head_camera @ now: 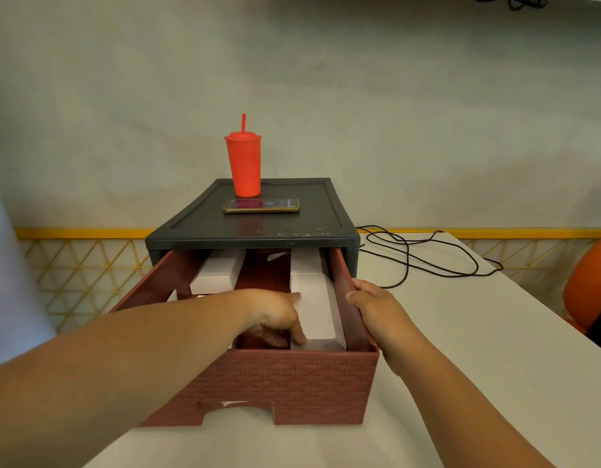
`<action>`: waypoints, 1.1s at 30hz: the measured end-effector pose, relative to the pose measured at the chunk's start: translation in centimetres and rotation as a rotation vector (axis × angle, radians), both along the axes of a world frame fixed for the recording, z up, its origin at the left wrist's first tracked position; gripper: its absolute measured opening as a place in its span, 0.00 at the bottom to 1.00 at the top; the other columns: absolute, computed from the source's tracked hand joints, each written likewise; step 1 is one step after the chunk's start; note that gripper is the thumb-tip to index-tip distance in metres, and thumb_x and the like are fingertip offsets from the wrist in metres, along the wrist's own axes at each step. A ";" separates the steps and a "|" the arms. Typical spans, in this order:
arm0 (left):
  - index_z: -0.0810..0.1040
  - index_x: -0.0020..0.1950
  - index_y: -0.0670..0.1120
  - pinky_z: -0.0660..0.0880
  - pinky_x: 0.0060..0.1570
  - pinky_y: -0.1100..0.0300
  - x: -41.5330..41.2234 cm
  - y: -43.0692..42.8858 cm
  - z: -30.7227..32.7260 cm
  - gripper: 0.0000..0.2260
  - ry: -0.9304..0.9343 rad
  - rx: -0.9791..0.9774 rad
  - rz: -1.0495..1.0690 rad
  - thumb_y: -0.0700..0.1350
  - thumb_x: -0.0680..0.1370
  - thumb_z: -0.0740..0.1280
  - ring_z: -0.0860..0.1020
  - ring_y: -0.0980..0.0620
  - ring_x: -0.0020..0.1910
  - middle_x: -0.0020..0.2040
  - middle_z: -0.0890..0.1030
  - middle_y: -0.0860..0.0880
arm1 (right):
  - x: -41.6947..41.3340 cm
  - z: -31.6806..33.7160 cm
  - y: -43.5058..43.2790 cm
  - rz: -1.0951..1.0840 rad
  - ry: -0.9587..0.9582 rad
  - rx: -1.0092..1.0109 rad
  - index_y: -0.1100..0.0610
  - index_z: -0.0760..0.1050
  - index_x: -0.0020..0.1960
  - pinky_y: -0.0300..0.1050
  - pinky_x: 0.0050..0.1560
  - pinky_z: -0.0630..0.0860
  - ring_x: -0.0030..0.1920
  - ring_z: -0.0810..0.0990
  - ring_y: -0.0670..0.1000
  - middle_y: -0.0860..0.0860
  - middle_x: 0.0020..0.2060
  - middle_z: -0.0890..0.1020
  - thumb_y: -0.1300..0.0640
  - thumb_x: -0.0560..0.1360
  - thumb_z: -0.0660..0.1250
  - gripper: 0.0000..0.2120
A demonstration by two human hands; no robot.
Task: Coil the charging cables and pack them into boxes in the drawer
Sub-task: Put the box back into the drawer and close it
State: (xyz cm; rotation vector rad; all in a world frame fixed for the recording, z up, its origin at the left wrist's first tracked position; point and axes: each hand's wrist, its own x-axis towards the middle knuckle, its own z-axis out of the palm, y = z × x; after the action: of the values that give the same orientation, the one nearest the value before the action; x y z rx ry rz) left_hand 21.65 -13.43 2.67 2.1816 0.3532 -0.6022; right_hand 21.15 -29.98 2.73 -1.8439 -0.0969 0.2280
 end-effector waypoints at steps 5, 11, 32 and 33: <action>0.48 0.77 0.54 0.77 0.45 0.59 -0.4 -0.8 0.6 0.38 -0.027 0.169 -0.113 0.39 0.75 0.68 0.75 0.46 0.57 0.70 0.68 0.40 | -0.4 0.5 0.0 -0.017 0.026 0.011 0.51 0.70 0.65 0.52 0.55 0.77 0.55 0.76 0.57 0.54 0.55 0.77 0.56 0.79 0.55 0.16; 0.52 0.77 0.49 0.59 0.70 0.54 -1.7 -0.6 3.0 0.35 -0.236 0.451 -0.224 0.55 0.76 0.66 0.60 0.46 0.73 0.76 0.58 0.48 | -2.2 1.2 -1.2 0.003 0.031 0.078 0.48 0.74 0.59 0.48 0.51 0.76 0.51 0.77 0.53 0.50 0.50 0.78 0.49 0.79 0.58 0.12; 0.72 0.36 0.54 0.65 0.33 0.64 -11.5 6.1 2.5 0.10 -0.720 0.692 -0.164 0.50 0.78 0.64 0.73 0.57 0.37 0.37 0.75 0.55 | -5.0 -2.8 -1.9 -0.063 -0.295 -0.041 0.53 0.76 0.60 0.37 0.47 0.72 0.53 0.77 0.48 0.48 0.51 0.81 0.57 0.75 0.66 0.13; 0.72 0.37 0.53 0.65 0.33 0.64 -10.9 6.3 2.4 0.09 -0.728 0.703 -0.154 0.50 0.78 0.64 0.74 0.57 0.37 0.37 0.75 0.55 | -4.3 -2.7 -1.6 -0.072 -0.288 -0.040 0.53 0.76 0.59 0.36 0.46 0.73 0.52 0.77 0.47 0.47 0.50 0.81 0.57 0.76 0.66 0.12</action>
State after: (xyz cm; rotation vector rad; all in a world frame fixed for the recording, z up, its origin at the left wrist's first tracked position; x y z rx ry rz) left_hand 10.79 -7.17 5.10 2.9248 -0.0143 0.3256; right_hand 16.84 -31.61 0.00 -1.9072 -0.2265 -0.0884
